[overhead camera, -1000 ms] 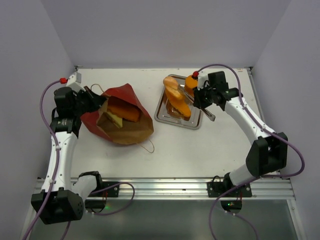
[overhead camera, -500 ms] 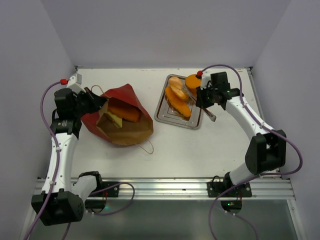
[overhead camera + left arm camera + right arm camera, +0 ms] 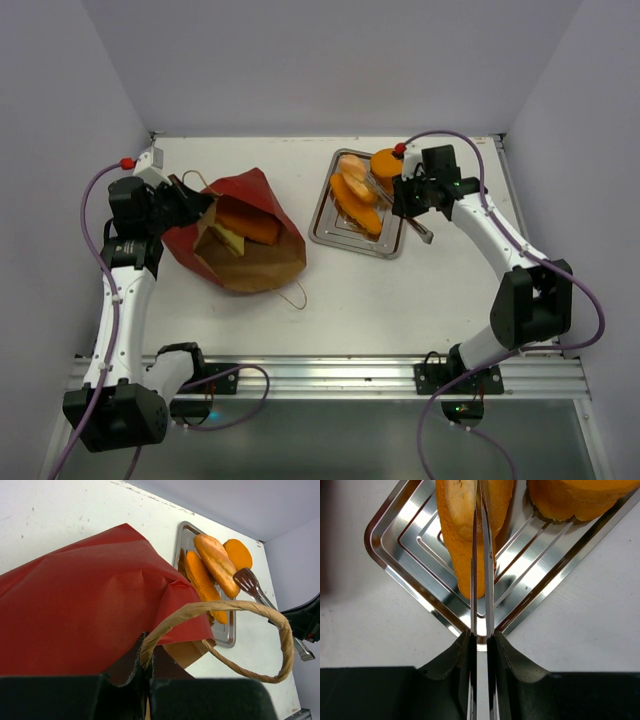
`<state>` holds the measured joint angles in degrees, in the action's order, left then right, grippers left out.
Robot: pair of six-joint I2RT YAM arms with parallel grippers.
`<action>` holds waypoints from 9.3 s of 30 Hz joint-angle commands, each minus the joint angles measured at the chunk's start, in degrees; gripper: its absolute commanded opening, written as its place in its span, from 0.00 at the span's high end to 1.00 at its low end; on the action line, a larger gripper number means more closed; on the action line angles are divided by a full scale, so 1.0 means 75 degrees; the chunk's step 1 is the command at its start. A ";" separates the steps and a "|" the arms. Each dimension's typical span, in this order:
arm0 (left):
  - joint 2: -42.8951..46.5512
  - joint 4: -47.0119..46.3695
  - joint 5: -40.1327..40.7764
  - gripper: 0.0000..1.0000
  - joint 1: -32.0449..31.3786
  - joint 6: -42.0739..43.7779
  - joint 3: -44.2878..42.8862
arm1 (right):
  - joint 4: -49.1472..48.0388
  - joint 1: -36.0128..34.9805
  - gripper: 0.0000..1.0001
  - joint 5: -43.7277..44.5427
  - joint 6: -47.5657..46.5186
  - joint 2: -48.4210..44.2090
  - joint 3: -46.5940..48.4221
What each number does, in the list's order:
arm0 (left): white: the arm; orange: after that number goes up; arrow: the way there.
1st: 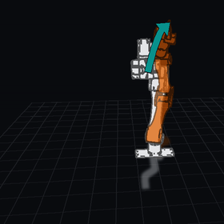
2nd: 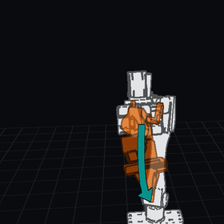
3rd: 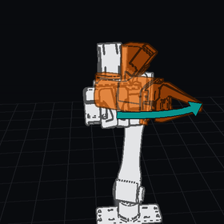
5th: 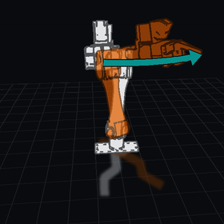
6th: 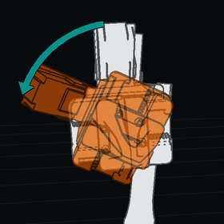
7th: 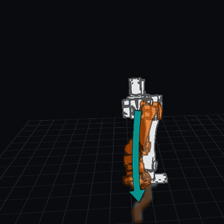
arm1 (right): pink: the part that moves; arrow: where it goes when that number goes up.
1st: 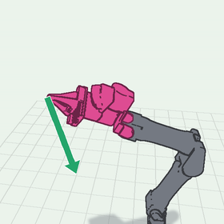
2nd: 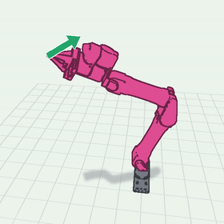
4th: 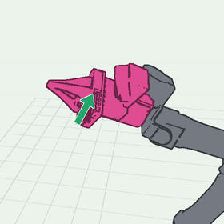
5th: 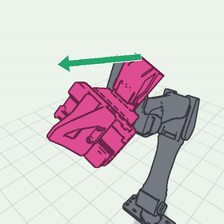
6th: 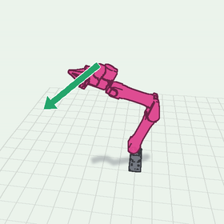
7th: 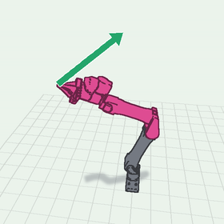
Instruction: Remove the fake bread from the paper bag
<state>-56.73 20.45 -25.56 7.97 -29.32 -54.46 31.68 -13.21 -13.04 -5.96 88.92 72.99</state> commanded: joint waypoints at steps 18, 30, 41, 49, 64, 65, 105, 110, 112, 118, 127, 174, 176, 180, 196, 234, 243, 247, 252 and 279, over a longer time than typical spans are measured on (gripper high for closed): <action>0.0064 -0.0008 -0.0201 1.00 0.0039 0.0171 -0.0110 | -0.0240 0.0098 0.62 -0.0195 -0.0061 -0.0571 0.0345; 0.0029 0.0028 -0.0225 1.00 0.0051 0.0183 -0.0204 | -0.0099 0.0109 0.60 -0.0359 -0.0120 -0.0759 0.0486; -0.0030 0.0016 -0.0248 1.00 0.0039 0.0101 -0.0309 | 0.1069 -0.0077 0.63 -0.2631 -0.2552 -0.1929 0.0849; -0.0135 0.0004 -0.0166 1.00 0.0039 0.0019 -0.0450 | 0.2408 -0.2930 0.65 -0.1943 -0.4338 -0.2423 0.1120; -0.0194 0.0040 -0.0037 1.00 0.0039 -0.0449 -0.0415 | -0.0660 -0.6886 0.63 0.4396 -0.3344 0.0188 0.1236; -0.0194 0.0016 -0.0037 1.00 0.0039 -0.0531 -0.0392 | -0.0789 -0.6898 0.63 0.4526 -0.3296 0.0550 0.1422; -0.0217 -0.0383 -0.0271 1.00 0.0039 -0.0837 -0.0239 | -0.1037 -0.7215 0.57 0.5089 -0.2651 0.3037 0.3053; -0.0206 -0.0371 -0.0295 1.00 0.0039 -0.0813 -0.0239 | -0.1119 -0.7215 0.56 0.5440 -0.2733 0.3295 0.3123; -0.0206 -0.0359 -0.0295 1.00 0.0051 -0.0790 -0.0239 | -0.1235 -0.7215 0.56 0.5535 -0.2791 0.3272 0.3065; -0.0217 -0.0382 -0.0283 1.00 0.0039 -0.0778 -0.0227 | -0.1482 -0.7215 0.56 0.5652 -0.2850 0.2933 0.2749; -0.0124 -0.0465 -0.0236 1.00 0.0039 -0.0895 -0.0145 | -0.1611 -0.7215 0.55 0.5770 -0.2640 0.2558 0.2455; -0.0158 -0.0558 -0.0107 1.00 0.0051 -0.0837 -0.0075 | -0.0533 -0.6406 1.00 0.2747 -0.1983 0.1375 0.2128; -0.0170 -0.0547 -0.0072 1.00 0.0051 -0.0825 -0.0122 | -0.0510 -0.6406 1.00 0.2571 -0.2030 0.1105 0.1917; -0.0205 -0.0476 -0.0037 1.00 0.0051 -0.0801 -0.0227 | -0.0451 -0.6406 1.00 0.2243 -0.2159 0.0777 0.1682; -0.0123 -0.0476 -0.0107 1.00 0.0051 -0.0801 -0.0075 | -0.0416 -0.6453 0.71 0.3589 -0.2311 0.1866 0.2374; -0.0124 -0.0593 -0.0213 1.00 0.0039 -0.0837 -0.0016 | -0.0498 -0.6945 0.54 0.4667 -0.2358 0.2932 0.3521; -0.0124 -0.0640 -0.0236 1.00 0.0039 -0.0837 0.0019 | -0.0779 -0.7004 0.53 0.5207 -0.2265 0.3202 0.3463; -0.0112 -0.0664 -0.0260 1.00 0.0039 -0.0883 0.0019 | -0.1059 -0.7097 0.53 0.5510 -0.2276 0.3214 0.3171; -0.0077 -0.0711 -0.0307 1.00 0.0039 -0.0942 0.0030 | -0.1131 -0.7203 0.53 0.5699 -0.2159 0.3260 0.3088; 0.0052 -0.0699 -0.0260 1.00 0.0039 -0.0966 0.0066 | -0.1037 -0.7344 1.00 0.5899 -0.1925 0.2981 0.2877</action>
<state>-57.67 17.63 -26.46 7.99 -35.55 -54.41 25.32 -68.14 32.93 -21.56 116.49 95.11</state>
